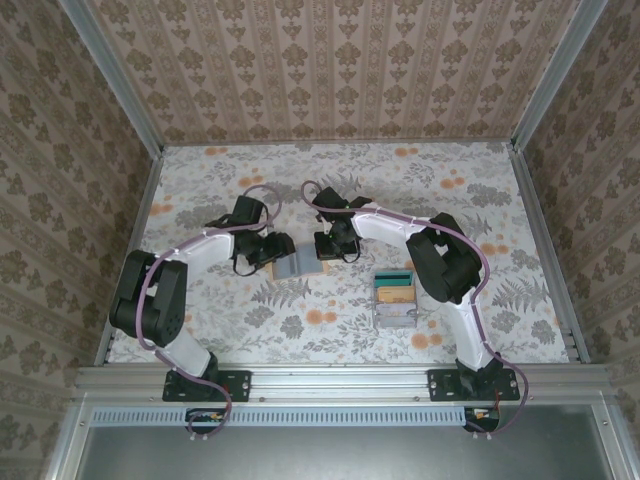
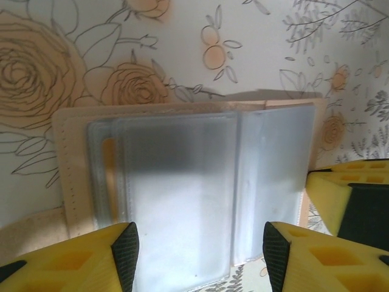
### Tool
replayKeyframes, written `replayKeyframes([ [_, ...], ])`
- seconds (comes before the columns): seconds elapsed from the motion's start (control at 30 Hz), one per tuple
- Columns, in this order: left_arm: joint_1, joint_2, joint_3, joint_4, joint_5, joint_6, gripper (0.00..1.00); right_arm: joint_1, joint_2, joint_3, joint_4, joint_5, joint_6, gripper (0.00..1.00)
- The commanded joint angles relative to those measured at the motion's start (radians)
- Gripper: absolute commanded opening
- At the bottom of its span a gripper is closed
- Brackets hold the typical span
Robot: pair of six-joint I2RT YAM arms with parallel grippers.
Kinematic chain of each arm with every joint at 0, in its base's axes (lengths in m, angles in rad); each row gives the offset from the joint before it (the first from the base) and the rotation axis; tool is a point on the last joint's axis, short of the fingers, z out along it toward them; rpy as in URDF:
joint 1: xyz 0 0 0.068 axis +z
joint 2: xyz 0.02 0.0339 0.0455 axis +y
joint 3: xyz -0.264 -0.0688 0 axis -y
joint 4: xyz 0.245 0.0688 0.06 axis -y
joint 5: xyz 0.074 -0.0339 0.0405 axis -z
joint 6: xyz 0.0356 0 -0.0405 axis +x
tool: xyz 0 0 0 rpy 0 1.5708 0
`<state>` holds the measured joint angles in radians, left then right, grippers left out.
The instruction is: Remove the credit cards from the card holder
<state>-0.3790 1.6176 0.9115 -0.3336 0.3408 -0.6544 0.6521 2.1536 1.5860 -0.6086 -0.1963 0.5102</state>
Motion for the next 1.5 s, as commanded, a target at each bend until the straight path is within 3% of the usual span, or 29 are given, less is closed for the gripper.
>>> replayKeyframes([
  [0.0,-0.004,-0.006,-0.015,-0.047,-0.040,0.012,0.59,0.006,0.031,0.000,-0.010,-0.015,0.019,0.00],
  [0.8,-0.027,0.051,-0.009,-0.020,0.012,0.013,0.58,0.006,0.035,0.004,-0.010,-0.017,0.022,0.00],
  [1.1,-0.047,0.059,-0.003,0.053,0.094,0.003,0.60,0.006,0.038,0.007,-0.007,-0.023,0.026,0.00],
  [1.23,-0.054,0.061,0.008,0.068,0.114,0.004,0.63,0.006,0.038,0.006,-0.010,-0.023,0.024,0.00],
  [1.47,-0.054,0.035,0.033,0.036,0.100,0.019,0.79,0.005,0.035,0.006,-0.011,-0.020,0.026,0.00],
])
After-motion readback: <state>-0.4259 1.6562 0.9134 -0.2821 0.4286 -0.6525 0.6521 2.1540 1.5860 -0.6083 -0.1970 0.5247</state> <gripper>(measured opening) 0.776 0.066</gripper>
